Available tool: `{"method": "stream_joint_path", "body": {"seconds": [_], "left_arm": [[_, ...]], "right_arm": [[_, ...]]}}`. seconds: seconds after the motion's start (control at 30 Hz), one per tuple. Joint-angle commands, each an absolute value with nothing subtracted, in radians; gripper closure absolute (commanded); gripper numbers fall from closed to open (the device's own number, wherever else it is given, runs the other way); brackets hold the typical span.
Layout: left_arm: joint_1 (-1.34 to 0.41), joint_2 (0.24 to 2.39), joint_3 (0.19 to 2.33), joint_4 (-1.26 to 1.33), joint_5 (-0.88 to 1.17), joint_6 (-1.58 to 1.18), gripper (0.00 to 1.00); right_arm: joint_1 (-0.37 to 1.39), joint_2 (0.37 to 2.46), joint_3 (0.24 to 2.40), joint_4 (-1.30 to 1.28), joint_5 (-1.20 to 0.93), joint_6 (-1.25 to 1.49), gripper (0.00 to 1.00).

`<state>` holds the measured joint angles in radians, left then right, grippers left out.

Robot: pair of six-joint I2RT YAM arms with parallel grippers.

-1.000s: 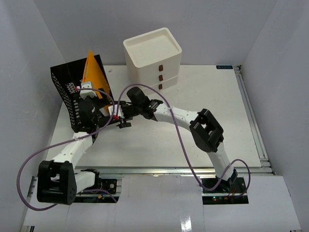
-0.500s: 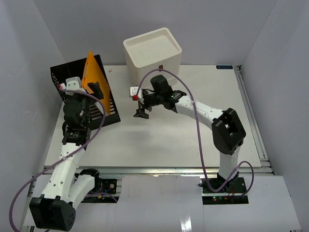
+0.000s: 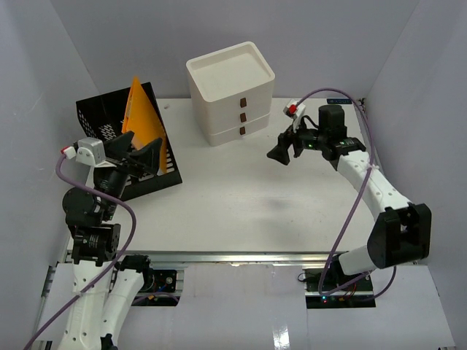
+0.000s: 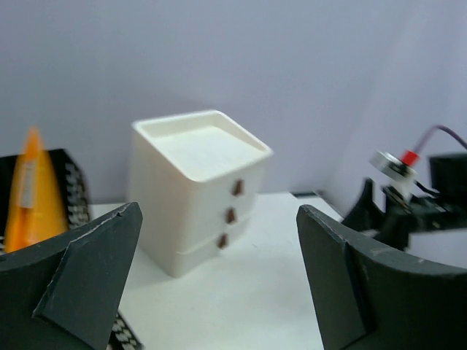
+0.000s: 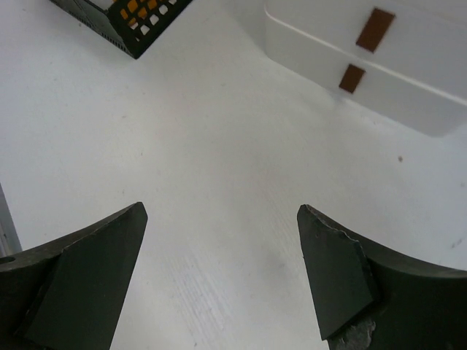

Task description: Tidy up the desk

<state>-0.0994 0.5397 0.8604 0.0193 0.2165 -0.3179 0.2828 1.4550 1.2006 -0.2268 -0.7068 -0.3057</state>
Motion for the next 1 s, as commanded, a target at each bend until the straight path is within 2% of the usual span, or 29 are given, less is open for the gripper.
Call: {"method": "stream_joint_path", "body": {"seconds": [0.0, 0.17, 0.4, 0.77, 0.97], "left_arm": [[-0.095, 0.554, 0.865, -0.057, 0.56, -0.475, 0.02], [-0.095, 0.517, 0.813, -0.048, 0.708, -0.528, 0.02], [-0.095, 0.456, 0.673, 0.034, 0.829, -0.601, 0.02], [-0.125, 0.424, 0.439, 0.135, 0.87, -0.622, 0.02], [-0.215, 0.473, 0.382, 0.147, 0.824, -0.538, 0.02]], "right_arm": [[0.229, 1.308, 1.092, -0.278, -0.647, -0.235, 0.1], [0.2, 1.181, 0.982, -0.289, -0.538, -0.247, 0.1], [0.187, 1.1, 0.935, -0.314, -0.495, -0.246, 0.1], [0.164, 0.98, 0.834, -0.308, -0.376, -0.267, 0.1], [0.154, 0.915, 0.78, -0.293, -0.368, -0.275, 0.1]]}}
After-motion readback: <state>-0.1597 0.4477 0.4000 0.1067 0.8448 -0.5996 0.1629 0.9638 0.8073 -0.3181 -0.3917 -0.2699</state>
